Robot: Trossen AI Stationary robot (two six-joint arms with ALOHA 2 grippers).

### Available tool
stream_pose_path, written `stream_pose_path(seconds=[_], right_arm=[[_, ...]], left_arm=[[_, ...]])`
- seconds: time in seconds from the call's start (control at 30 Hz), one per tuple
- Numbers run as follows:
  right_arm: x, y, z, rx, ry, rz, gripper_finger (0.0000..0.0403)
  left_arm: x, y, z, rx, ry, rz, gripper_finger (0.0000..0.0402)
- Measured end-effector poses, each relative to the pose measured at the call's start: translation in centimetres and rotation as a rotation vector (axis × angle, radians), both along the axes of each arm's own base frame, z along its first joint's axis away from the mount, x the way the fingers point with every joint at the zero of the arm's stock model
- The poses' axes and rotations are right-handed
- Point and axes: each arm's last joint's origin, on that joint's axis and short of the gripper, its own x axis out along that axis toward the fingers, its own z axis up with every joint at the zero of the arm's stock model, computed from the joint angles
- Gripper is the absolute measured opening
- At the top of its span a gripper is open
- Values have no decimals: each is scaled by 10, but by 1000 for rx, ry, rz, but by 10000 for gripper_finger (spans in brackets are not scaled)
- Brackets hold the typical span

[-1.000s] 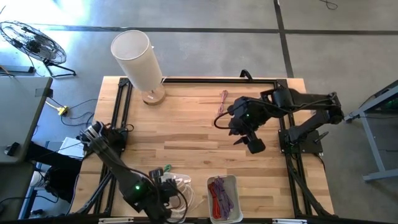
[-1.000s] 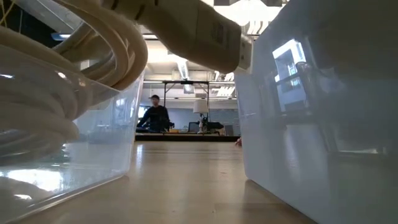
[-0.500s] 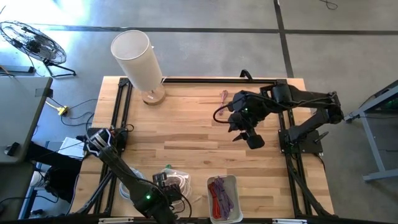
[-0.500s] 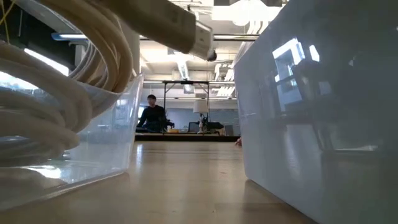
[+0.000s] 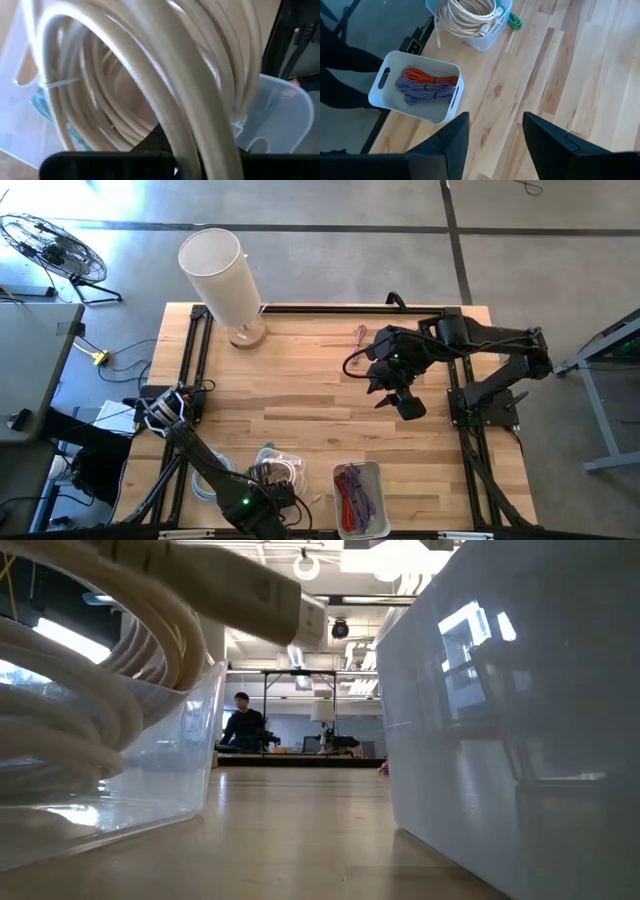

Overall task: Pick & Place USB Port
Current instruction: Put the pink HDMI cable into the transparent bin, then put the pink USB cable into the gray bin

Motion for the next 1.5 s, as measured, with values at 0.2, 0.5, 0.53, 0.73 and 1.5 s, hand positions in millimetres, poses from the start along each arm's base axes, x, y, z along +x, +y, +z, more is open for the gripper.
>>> stream_pose_path(seconds=[0.2, 0.5, 0.53, 0.73, 1.5], right_arm=[[-1, 0, -1, 3, 16, -5, 176], [-1, 0, -1, 3, 17, -5, 176], [-1, 0, -1, 3, 17, -5, 176], [-1, 0, -1, 3, 17, -5, 176], [-6, 0, -3, -7, 65, 7, 176]], left_arm=[[-1, -2, 0, -63, 47, 12, 75], [0, 1, 0, -82, 80, 18, 141], [2, 3, 0, -102, 104, 18, 145], [12, 19, 1, -215, 252, -56, 150], [-2, 52, 90, -253, -150, -62, 151]])
